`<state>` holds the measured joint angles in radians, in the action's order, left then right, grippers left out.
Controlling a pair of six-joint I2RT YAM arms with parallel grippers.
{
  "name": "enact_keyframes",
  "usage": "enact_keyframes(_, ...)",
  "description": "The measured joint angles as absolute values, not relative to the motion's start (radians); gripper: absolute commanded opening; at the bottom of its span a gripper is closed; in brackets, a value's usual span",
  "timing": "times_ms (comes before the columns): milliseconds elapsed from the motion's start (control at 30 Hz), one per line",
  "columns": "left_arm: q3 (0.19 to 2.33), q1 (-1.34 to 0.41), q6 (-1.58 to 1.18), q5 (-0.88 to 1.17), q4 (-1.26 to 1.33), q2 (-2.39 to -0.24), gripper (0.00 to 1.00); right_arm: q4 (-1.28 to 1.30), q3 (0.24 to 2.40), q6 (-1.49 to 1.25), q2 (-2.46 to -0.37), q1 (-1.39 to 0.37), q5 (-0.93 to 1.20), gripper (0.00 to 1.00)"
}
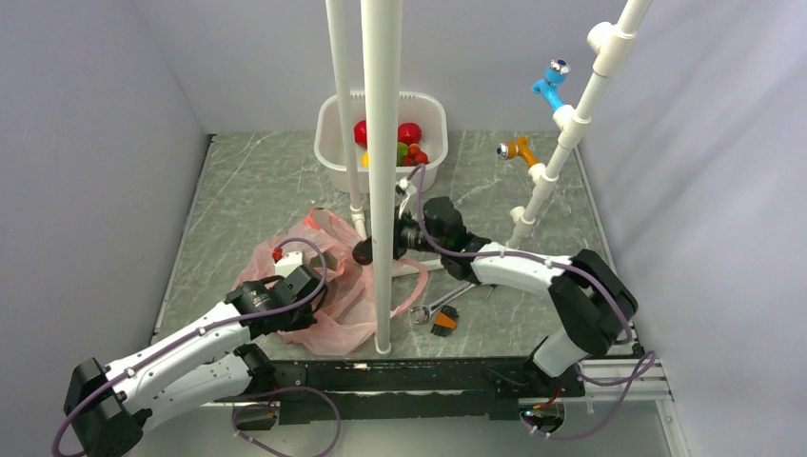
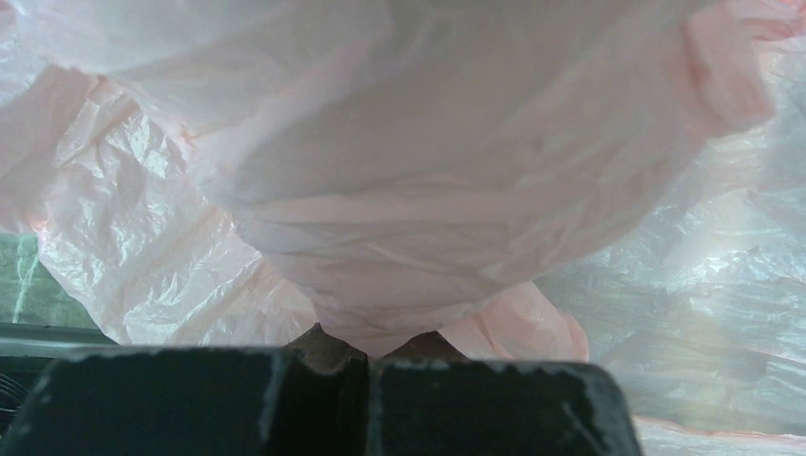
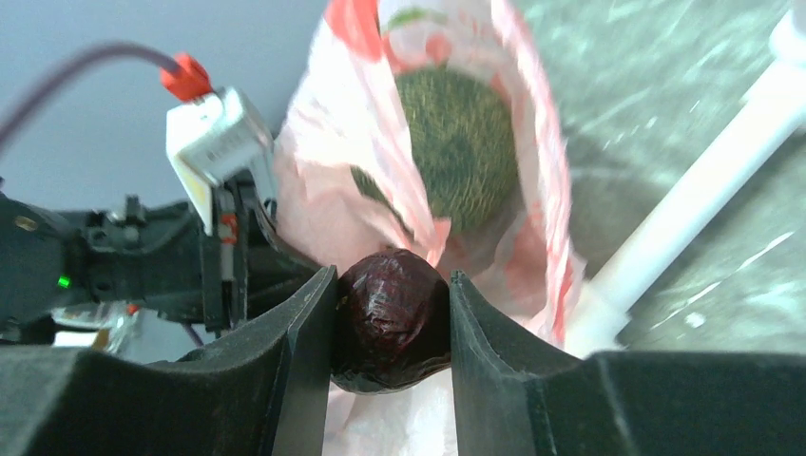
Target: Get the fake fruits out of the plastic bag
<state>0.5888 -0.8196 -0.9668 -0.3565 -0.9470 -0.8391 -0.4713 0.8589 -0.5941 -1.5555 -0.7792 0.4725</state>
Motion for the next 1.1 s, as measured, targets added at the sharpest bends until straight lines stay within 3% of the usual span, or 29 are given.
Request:
enact_keyframes(333,0.589,-0.82,-0.967,-0.357,-0.946,-0.814,0.0,-0.313,1.129,-0.428,-1.532,-0.594,0.342,0.1)
enact_keyframes(633,0.589,-0.82,-0.988,-0.357,-0.944,-0.81,0.01,-0.185,1.539,-0.341,-1.924,-0.463,0.234,0.1)
enact_keyframes(800,0.589,-0.82,-1.013,-0.358,-0.946,-0.808,0.19,-0.064,1.784,-0.295,-2.134,-0.441,0.192,0.16)
enact_keyframes(967,0.607,-0.82,-1.012,-0.362,-0.971,-0.781,0.62,0.031,1.932,-0.263,-2.245,-0.433,0.18,0.29)
enact_keyframes(1100,0.694,-0.82,-1.0,-0.373,-1.009,-0.764,0.78,0.074,1.969,-0.247,-2.279,-0.432,0.179,0.34)
